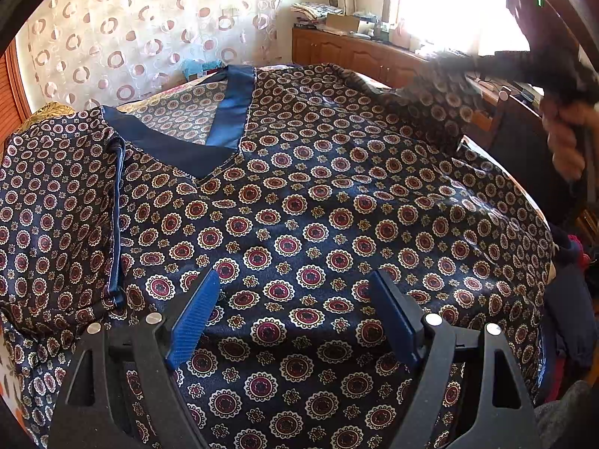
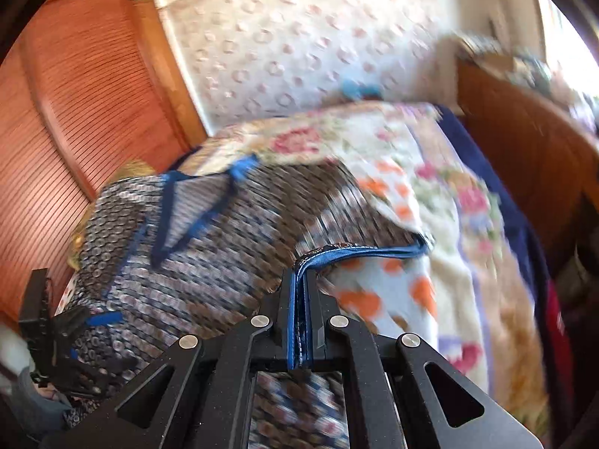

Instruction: Fold small clothes

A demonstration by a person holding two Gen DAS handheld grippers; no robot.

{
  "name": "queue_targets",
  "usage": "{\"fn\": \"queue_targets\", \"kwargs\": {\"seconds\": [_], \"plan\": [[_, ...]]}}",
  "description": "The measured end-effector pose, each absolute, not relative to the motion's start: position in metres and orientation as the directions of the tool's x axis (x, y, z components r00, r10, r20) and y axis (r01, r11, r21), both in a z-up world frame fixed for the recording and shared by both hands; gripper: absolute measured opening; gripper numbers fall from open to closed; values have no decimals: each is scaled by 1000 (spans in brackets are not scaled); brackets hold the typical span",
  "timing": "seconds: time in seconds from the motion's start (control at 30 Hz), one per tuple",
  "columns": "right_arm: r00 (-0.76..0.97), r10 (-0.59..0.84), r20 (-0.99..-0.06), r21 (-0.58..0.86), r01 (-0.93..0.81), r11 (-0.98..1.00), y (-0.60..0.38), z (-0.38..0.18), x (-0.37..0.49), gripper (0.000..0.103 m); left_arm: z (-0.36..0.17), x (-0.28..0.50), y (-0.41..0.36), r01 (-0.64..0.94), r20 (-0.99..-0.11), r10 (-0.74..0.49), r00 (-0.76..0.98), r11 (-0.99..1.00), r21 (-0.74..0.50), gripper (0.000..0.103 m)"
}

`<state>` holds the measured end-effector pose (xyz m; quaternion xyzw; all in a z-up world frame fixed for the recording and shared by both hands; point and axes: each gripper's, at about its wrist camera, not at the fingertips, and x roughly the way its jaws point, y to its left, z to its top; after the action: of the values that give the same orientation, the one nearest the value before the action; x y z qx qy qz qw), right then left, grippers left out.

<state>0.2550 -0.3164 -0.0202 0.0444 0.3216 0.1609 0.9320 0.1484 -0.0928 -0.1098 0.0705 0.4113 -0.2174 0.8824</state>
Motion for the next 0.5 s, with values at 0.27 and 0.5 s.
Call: {"fn": "queue_targets", "kwargs": {"seconds": [0.27, 0.5], "plan": [[678, 382, -628, 60, -446, 893, -225, -7, 259, 7, -110, 149, -94, 440, -757, -324, 568, 896, -53, 82], [672, 398, -624, 94, -441, 893, -245, -9, 268, 32, -108, 149, -92, 436, -752, -334, 568, 897, -69, 82]]}}
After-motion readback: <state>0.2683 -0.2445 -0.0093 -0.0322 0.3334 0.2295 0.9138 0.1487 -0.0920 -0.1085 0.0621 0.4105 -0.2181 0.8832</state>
